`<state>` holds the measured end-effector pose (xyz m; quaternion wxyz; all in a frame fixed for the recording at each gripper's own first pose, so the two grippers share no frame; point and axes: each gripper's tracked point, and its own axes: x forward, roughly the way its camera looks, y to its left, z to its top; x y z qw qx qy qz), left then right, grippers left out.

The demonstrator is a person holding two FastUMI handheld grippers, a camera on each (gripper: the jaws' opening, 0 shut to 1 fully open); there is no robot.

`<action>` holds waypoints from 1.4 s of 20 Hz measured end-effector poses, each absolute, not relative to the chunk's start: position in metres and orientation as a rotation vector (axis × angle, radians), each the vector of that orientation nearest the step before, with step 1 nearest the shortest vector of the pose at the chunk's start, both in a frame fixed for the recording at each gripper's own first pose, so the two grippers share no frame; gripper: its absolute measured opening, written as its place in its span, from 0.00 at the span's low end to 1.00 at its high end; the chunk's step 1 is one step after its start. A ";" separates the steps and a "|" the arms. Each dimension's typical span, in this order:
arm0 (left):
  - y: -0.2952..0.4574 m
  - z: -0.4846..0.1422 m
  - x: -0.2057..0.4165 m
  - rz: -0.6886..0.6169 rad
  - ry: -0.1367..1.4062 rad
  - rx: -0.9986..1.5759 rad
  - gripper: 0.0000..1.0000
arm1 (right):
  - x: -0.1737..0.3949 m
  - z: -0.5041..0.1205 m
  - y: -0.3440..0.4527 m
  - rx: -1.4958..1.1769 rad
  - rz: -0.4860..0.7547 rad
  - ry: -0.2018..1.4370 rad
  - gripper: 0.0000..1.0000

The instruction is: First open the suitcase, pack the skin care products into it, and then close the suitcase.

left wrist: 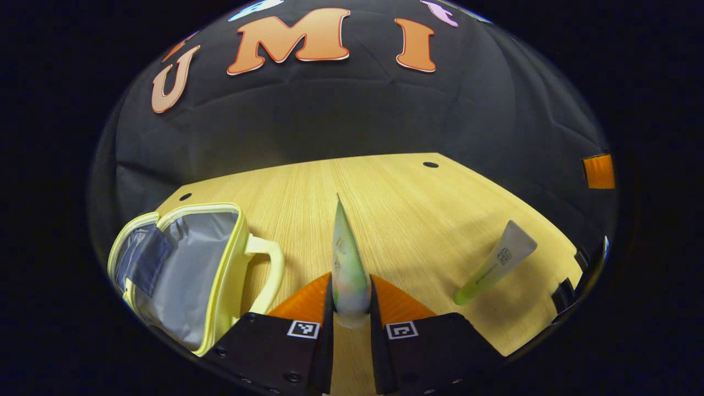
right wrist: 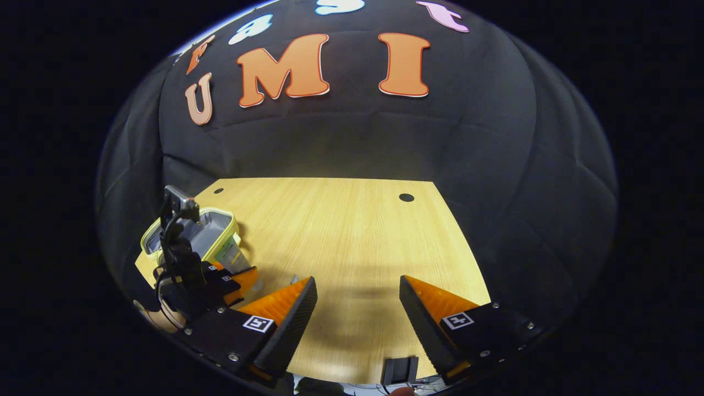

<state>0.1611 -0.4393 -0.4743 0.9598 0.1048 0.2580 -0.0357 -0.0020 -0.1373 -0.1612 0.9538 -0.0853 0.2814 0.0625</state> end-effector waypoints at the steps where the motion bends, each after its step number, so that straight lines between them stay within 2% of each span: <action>1: -0.441 -0.464 0.145 -0.081 0.537 0.193 0.29 | -0.003 -0.163 -0.131 -0.166 0.139 0.574 0.96; 7: -0.428 -0.400 0.111 -0.074 0.592 0.072 0.29 | 0.007 -0.189 -0.080 -0.123 0.245 0.572 0.96; 12: -0.396 -0.348 0.086 -0.010 0.588 0.041 0.29 | 0.005 -0.255 -0.055 -0.113 0.305 0.671 0.96; 18: -0.361 -0.334 0.066 0.056 0.599 0.070 0.29 | 0.009 -0.314 -0.070 -0.071 0.248 0.807 0.96; 21: -0.351 -0.338 0.058 0.076 0.611 0.058 0.29 | 0.015 -0.326 -0.071 -0.061 0.244 0.835 0.93; 23: -0.349 -0.341 0.055 0.087 0.613 0.041 0.29 | 0.013 -0.332 -0.069 -0.086 0.260 0.851 0.87; 25: -0.347 -0.344 0.052 0.092 0.601 0.027 0.29 | 0.013 -0.337 -0.068 -0.111 0.282 0.856 0.76; 26: -0.349 -0.345 0.051 0.092 0.600 0.019 0.29 | 0.014 -0.339 -0.070 -0.124 0.279 0.853 0.67; 27: -0.348 -0.350 0.047 0.097 0.610 0.016 0.29 | 0.015 -0.340 -0.070 -0.128 0.276 0.850 0.64; 28: -0.349 -0.352 0.045 0.101 0.611 0.018 0.29 | 0.017 -0.339 -0.069 -0.120 0.282 0.846 0.52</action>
